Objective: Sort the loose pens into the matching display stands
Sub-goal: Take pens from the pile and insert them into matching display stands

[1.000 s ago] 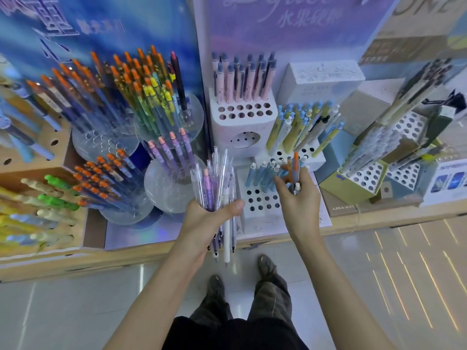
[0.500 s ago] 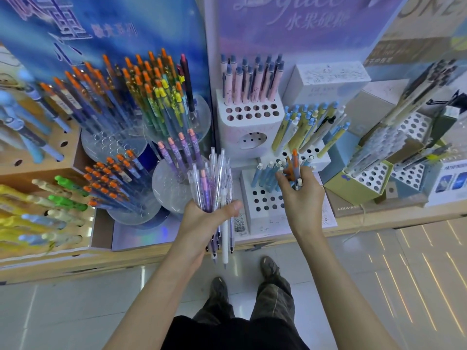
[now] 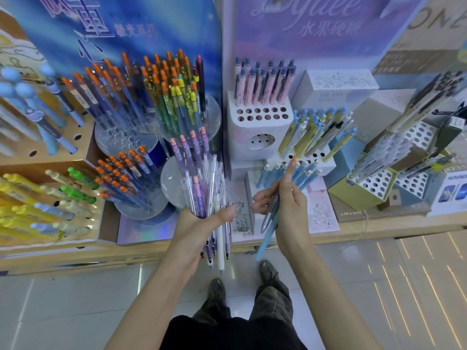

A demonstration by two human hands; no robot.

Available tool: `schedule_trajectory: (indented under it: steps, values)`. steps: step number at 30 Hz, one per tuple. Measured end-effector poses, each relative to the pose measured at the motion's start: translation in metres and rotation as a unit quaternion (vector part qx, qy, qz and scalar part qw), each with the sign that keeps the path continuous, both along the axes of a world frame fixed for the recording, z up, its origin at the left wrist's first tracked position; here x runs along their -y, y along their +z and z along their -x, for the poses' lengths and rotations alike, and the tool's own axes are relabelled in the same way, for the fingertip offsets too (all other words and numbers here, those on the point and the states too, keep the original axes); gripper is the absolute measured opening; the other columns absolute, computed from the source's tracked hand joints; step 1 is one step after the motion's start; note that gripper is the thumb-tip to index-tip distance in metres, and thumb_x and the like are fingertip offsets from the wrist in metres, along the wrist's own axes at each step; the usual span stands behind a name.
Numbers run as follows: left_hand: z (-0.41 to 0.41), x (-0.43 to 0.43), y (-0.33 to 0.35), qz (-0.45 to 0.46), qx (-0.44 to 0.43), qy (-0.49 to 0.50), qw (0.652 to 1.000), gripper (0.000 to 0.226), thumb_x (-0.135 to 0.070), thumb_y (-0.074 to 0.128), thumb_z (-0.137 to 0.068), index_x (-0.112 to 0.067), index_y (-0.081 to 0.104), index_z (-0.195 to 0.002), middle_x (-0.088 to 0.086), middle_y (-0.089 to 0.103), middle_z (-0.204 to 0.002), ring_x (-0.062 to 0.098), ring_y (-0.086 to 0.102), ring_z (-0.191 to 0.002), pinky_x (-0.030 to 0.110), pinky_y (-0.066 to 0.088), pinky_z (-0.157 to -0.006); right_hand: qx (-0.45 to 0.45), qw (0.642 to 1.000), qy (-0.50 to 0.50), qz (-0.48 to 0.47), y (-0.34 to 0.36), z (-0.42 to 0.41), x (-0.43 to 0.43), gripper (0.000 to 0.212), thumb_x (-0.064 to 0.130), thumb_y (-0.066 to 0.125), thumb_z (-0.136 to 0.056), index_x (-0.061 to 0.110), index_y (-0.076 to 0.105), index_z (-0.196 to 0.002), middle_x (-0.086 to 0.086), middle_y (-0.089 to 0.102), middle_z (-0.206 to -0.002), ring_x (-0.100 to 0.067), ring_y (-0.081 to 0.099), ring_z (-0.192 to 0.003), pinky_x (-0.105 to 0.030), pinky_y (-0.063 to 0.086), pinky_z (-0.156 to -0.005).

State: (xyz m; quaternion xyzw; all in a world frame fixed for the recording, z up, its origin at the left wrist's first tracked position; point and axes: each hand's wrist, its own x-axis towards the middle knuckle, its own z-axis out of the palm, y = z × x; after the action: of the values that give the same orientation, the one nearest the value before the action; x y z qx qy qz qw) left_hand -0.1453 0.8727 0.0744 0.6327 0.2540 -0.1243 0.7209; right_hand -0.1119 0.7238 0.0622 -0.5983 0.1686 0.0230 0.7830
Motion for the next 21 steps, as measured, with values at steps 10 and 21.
schedule_trajectory:
  steps: [10, 21]
  values:
    - [0.023, -0.031, 0.007, 0.001, 0.036, 0.042, 0.998, 0.053, -0.027, 0.074, -0.059, -0.007, 0.064, -0.107, -0.002, 0.072, -0.076, 0.005, 0.055, -0.044, 0.035, 0.042, -0.067, -0.013, 0.993, 0.114, 0.039, 0.007, 0.005, -0.04, 0.027, 0.028, 0.054, -0.095, 0.01, 0.061, -0.076, 0.0, 0.034, -0.053, -0.008, 0.024, -0.043, -0.018, 0.021, -0.04]
    - [0.055, -0.082, -0.005, -0.056, 0.018, 0.083, 0.995, 0.03, -0.007, 0.081, -0.069, -0.021, 0.067, -0.092, -0.011, 0.073, -0.075, 0.001, 0.068, -0.073, 0.011, 0.048, -0.063, -0.012, 0.984, 0.173, 0.047, 0.015, 0.011, -0.096, 0.026, 0.021, 0.063, -0.09, 0.001, 0.06, -0.074, -0.003, 0.047, -0.049, -0.008, 0.029, -0.039, -0.018, 0.024, -0.038]
